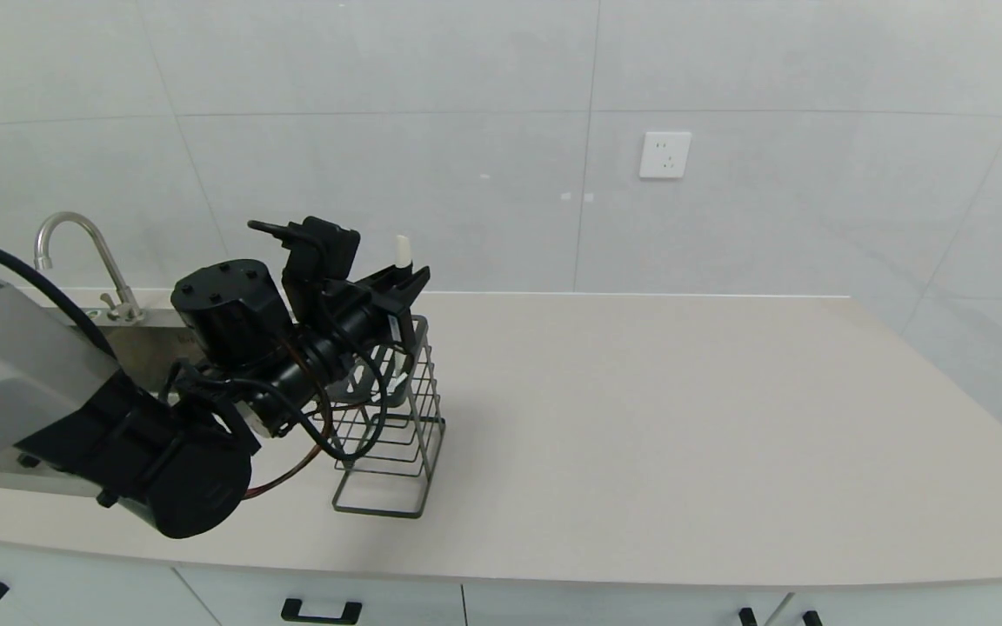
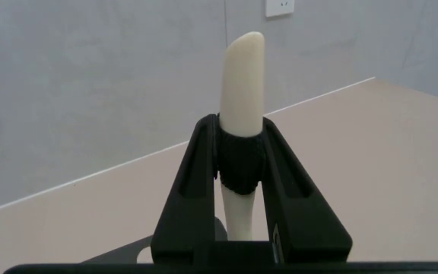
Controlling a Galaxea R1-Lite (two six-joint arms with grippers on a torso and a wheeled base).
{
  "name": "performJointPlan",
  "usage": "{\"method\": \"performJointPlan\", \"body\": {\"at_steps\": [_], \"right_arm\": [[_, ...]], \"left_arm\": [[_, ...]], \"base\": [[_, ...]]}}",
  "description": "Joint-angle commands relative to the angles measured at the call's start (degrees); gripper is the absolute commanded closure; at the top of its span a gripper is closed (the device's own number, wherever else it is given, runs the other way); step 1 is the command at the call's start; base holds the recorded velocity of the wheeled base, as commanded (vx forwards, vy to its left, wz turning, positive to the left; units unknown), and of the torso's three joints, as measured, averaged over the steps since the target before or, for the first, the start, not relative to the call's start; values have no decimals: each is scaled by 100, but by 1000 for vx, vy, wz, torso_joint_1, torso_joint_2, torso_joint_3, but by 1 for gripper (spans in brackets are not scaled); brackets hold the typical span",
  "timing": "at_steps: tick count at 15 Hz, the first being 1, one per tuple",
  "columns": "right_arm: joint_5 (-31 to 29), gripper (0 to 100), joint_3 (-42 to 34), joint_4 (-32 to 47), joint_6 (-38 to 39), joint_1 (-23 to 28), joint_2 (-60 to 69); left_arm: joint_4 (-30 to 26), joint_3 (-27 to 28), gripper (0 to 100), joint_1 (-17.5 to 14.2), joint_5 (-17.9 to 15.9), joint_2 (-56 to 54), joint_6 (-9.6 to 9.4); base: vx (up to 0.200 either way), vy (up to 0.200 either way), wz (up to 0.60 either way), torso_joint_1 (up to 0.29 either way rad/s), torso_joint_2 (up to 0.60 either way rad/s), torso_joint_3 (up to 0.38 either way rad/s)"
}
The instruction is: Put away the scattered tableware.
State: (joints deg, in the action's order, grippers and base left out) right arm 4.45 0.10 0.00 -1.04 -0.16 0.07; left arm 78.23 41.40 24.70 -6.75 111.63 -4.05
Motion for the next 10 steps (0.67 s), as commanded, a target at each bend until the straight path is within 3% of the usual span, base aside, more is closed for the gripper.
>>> {"method": "performJointPlan", "body": {"at_steps": [1,10], "right_arm": [[3,100,-1,0,7,-2,-7],[3,100,-1,0,7,-2,-7]], "left_arm": [[140,-211,100,17,-1,34,0],[193,-457,100,176,-1,43,0]], "base": [[0,0,0,0,0,0],[0,0,0,0,0,0]]}}
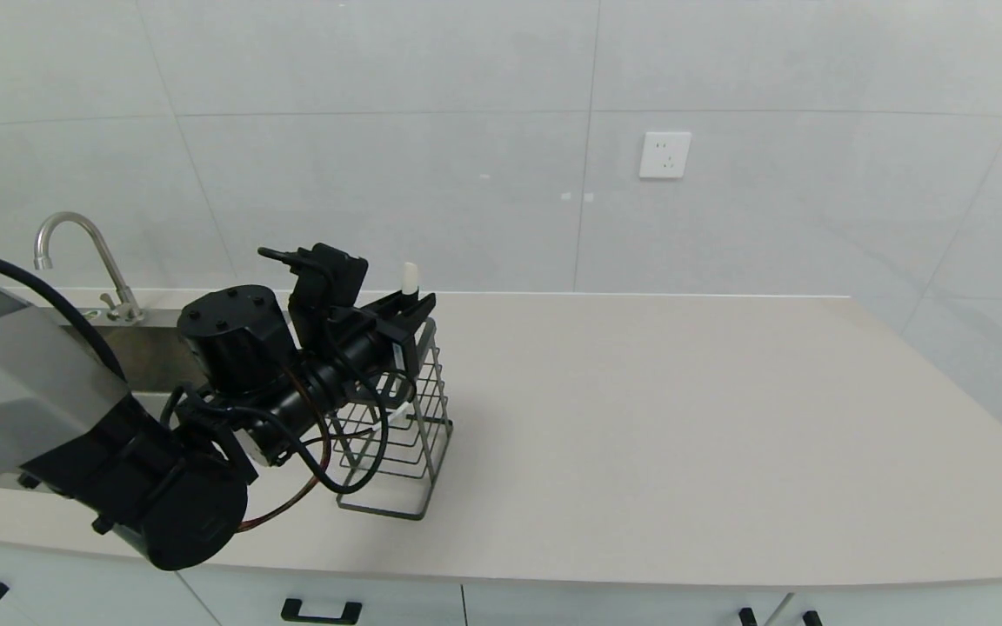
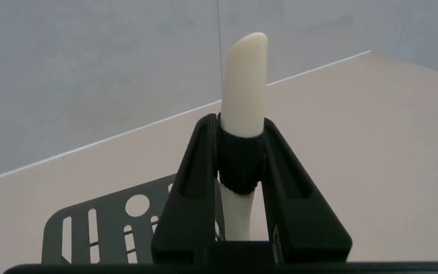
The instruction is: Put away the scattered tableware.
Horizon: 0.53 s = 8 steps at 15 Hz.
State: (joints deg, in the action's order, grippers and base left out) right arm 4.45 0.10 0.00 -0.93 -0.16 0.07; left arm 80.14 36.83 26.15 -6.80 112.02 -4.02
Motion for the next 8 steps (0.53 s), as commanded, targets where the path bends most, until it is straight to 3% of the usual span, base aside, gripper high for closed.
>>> {"method": "performJointPlan", "body": {"at_steps": [1,6,7,8], "right_arm": [[-6,100,-1,0,-4,-2,-7],[-6,100,-1,0,5,-2,-7],[-6,100,-1,0,22,-2,-7],[-6,100,-1,0,31,-2,-7]], "left_arm": [[2,0,100,83,3,4,-2],[10,0,100,145,12,-5,-2],[10,0,0,145,12,-5,-2],[10,0,0,136,12,-13,7]], "base": [[0,0,0,0,0,0],[0,0,0,0,0,0],[0,0,0,0,0,0],[0,0,0,0,0,0]]}}
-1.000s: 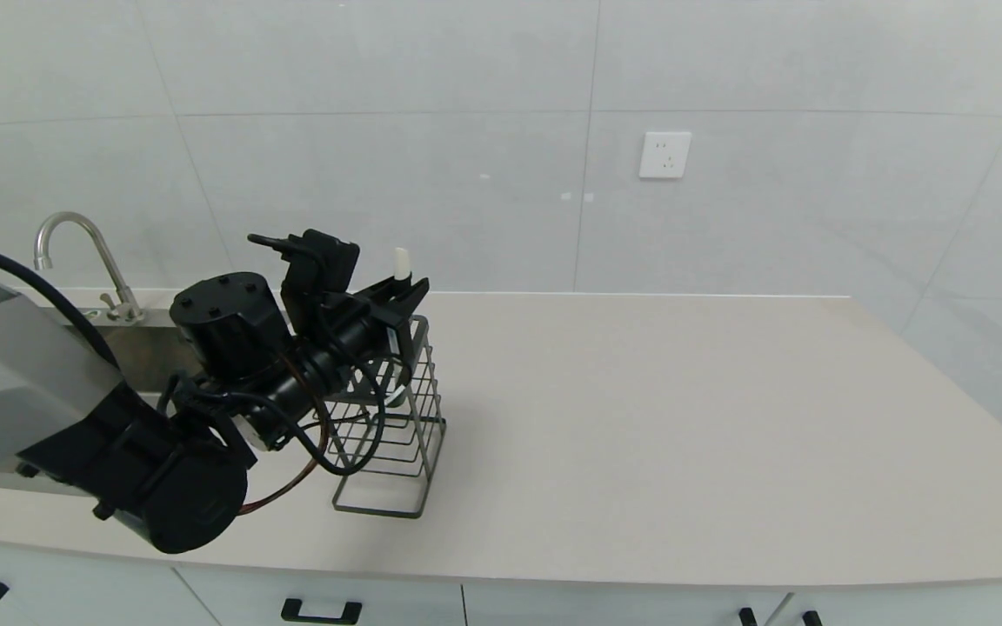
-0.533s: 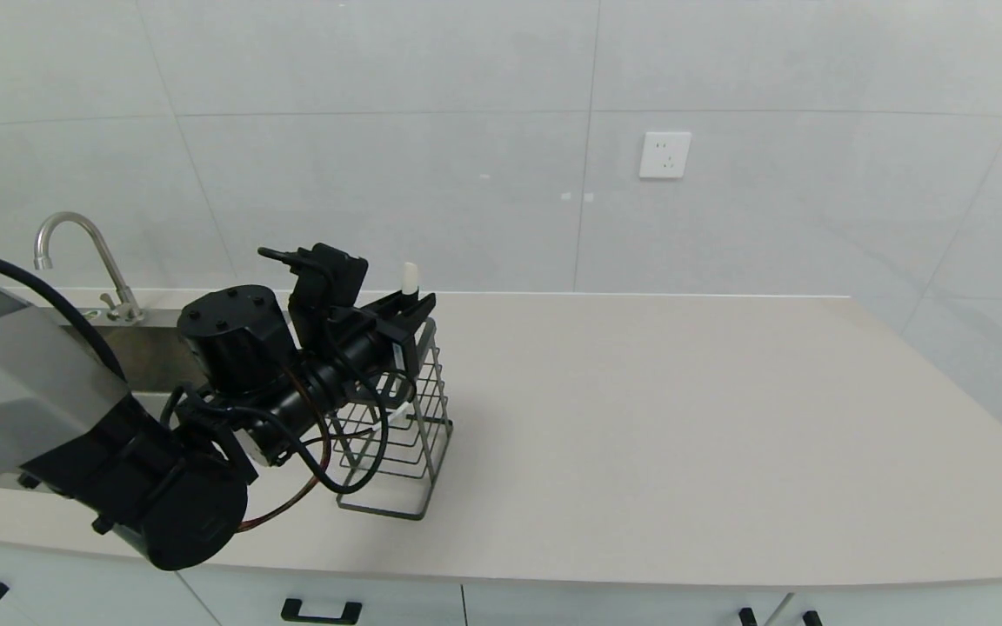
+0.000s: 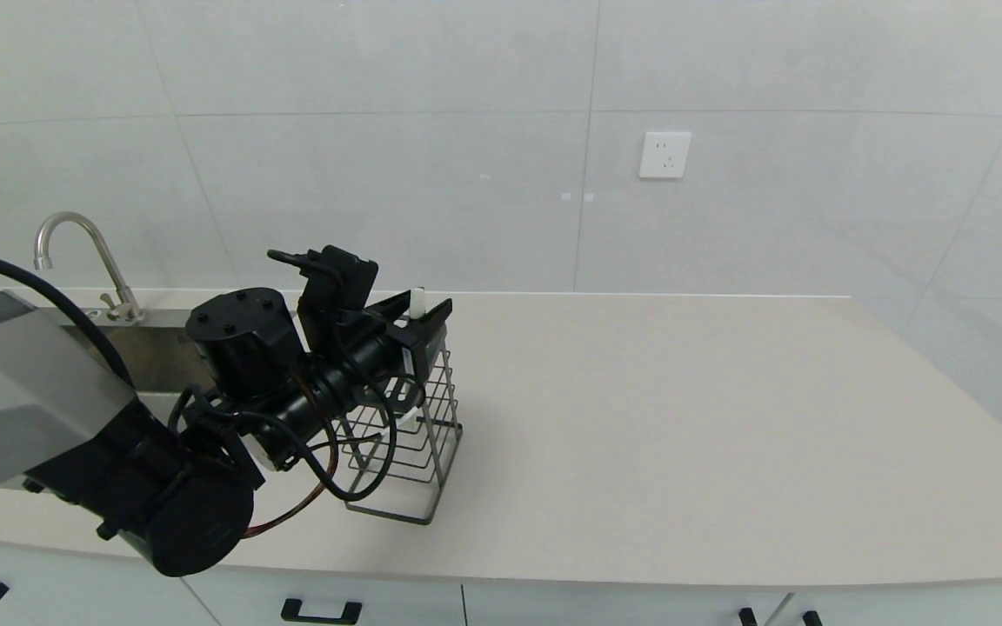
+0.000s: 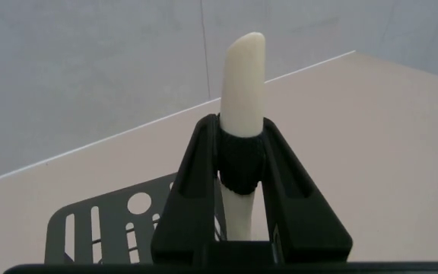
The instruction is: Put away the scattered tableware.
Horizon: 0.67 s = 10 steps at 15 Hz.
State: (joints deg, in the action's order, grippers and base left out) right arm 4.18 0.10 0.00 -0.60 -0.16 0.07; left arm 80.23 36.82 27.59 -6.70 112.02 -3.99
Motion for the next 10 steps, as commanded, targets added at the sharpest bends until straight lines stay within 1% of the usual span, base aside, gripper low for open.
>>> {"method": "performJointPlan", "body": {"at_steps": [1,6,9,10], "right_arm": [[-40,100,-1,0,7,-2,-7],[-93,100,-1,0,16,-2,-7],[-93,100,-1,0,16,-2,-7],[-93,100,-1,0,16,-2,-7]], "left_arm": [[2,1,0,-17,3,-13,3],[2,1,0,-87,3,-260,21],[2,-157,0,-184,-15,-954,12],[2,-201,0,-263,-41,-1226,3]], "base": [[0,0,0,0,0,0],[0,0,0,0,0,0],[0,0,0,0,0,0],[0,0,0,0,0,0]]}}
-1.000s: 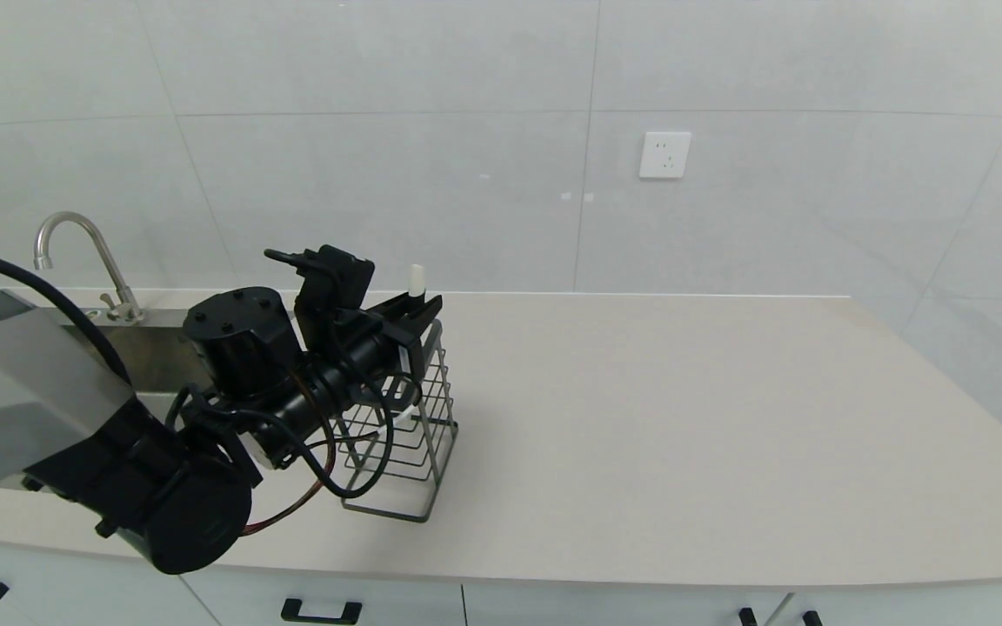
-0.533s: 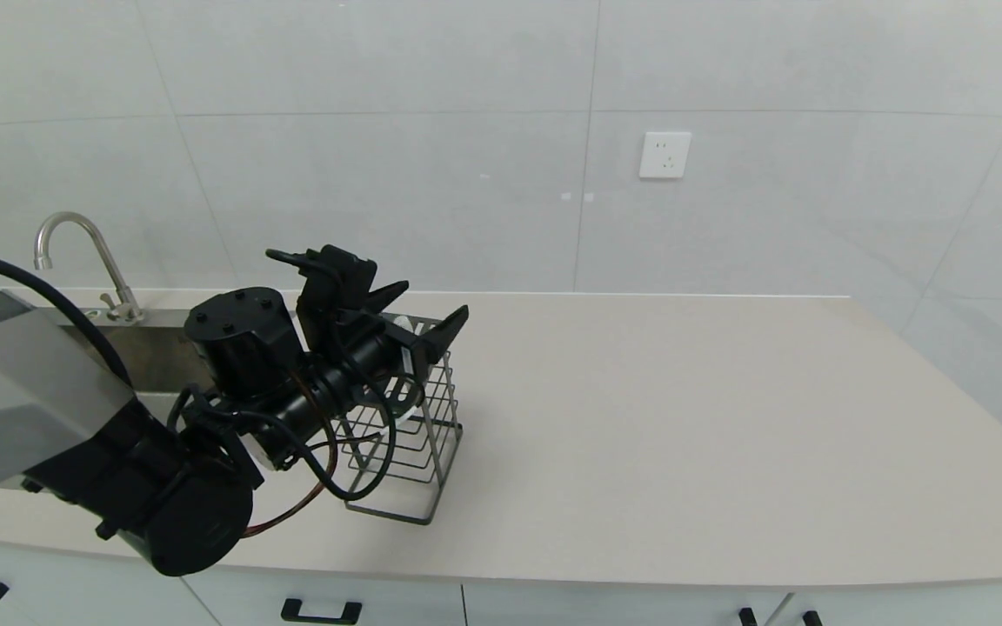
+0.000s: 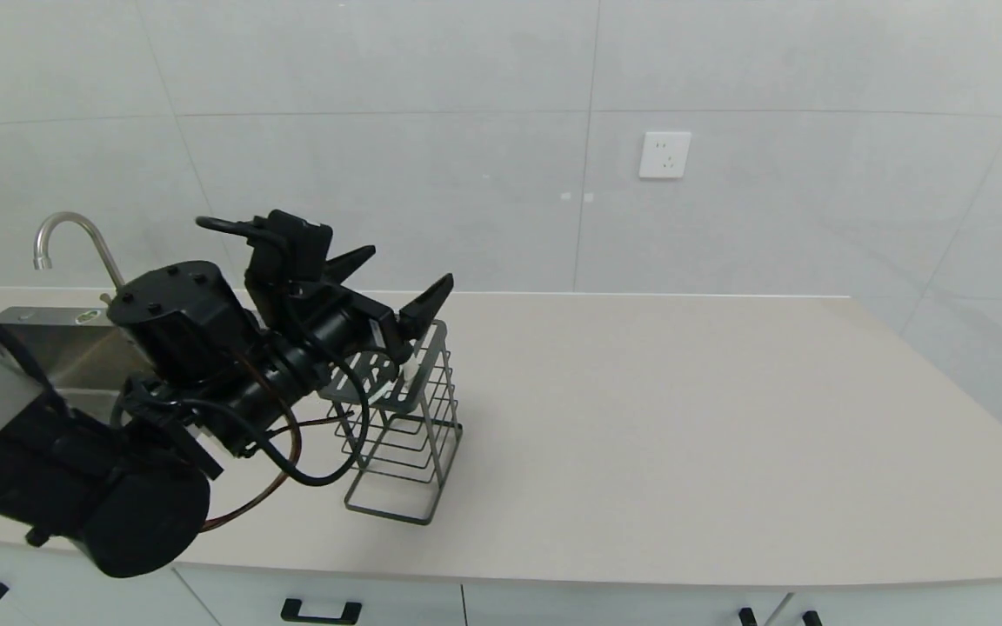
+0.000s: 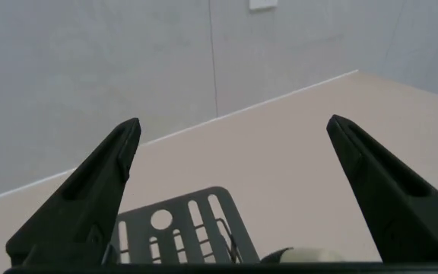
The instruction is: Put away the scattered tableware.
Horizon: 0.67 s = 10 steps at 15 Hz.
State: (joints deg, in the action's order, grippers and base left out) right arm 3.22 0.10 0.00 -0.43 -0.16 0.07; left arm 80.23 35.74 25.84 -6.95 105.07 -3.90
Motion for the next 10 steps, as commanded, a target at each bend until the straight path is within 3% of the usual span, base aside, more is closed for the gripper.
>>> {"method": "performJointPlan", "body": {"at_steps": [1,2,3,5,7,10], "right_arm": [[3,100,-1,0,-1,-2,-7],[3,100,-1,0,-1,-2,-7],[3,100,-1,0,-1,-2,-7],[3,100,-1,0,-1,-2,-7],[3,100,-1,0,-1,-2,-7],[3,100,-1,0,-1,-2,-7]], "left_arm": [[-16,-138,0,-247,-114,-883,-14],[-51,-147,0,-370,-272,-1085,12],[-7,-287,0,-914,-984,-1446,12],[19,-823,0,-1328,-1942,-2008,82],[19,-1228,0,-1336,-2126,-2535,267],[2,-1843,0,-1582,-2030,-3678,285]], "base": [[0,0,0,0,0,0],[0,0,0,0,0,0],[0,0,0,0,0,0],[0,0,0,0,0,0],[0,0,0,0,0,0],[0,0,0,0,0,0]]}}
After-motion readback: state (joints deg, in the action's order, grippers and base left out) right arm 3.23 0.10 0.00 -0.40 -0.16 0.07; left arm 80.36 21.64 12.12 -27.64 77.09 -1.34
